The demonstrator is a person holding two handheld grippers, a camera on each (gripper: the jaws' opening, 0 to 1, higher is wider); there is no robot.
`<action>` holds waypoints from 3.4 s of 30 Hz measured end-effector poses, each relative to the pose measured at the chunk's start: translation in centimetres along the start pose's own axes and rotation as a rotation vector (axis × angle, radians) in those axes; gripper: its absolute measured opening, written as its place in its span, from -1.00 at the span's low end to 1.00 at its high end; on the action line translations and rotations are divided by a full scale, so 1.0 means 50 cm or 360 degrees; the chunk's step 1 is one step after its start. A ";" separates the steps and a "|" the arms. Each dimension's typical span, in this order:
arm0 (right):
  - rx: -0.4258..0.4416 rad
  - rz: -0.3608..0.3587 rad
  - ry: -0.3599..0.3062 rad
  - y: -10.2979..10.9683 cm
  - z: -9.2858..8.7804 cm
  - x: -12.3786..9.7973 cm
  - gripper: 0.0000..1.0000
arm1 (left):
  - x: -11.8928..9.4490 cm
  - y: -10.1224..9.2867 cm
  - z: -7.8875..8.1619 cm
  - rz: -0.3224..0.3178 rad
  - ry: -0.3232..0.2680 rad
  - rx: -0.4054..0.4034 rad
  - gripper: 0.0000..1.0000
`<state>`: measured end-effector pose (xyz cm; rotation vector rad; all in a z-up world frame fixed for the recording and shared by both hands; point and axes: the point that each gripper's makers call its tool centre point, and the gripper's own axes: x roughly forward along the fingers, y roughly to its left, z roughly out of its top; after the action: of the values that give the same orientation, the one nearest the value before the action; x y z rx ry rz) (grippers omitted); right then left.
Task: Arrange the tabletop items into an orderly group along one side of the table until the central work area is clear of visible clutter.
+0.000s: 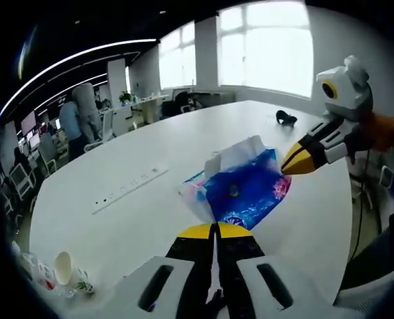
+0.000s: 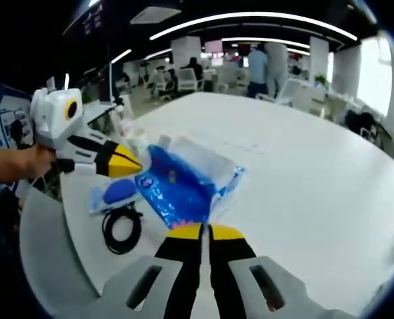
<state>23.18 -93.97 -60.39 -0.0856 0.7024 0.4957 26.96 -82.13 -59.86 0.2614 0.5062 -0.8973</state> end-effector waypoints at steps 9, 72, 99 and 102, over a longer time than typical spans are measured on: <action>-0.0015 0.0025 0.0006 -0.022 -0.004 0.006 -1.00 | 0.023 -0.003 0.002 0.0022 0.0006 -0.0026 -1.00; -0.0037 0.0161 0.0170 -0.157 -0.076 0.135 -0.99 | 0.210 0.027 -0.058 0.0074 0.0119 -0.0154 -1.00; 0.0028 0.0181 0.0267 -0.165 -0.127 0.190 -0.99 | 0.258 0.039 -0.111 0.0061 0.0191 -0.0201 -1.00; 0.0005 0.0181 0.0274 -0.165 -0.131 0.194 -0.98 | 0.260 0.039 -0.114 0.0059 0.0199 -0.0207 -1.00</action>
<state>29.45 -98.86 -72.33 -0.0865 0.8801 0.6008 33.47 -87.37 -71.47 0.2083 0.6710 -0.8117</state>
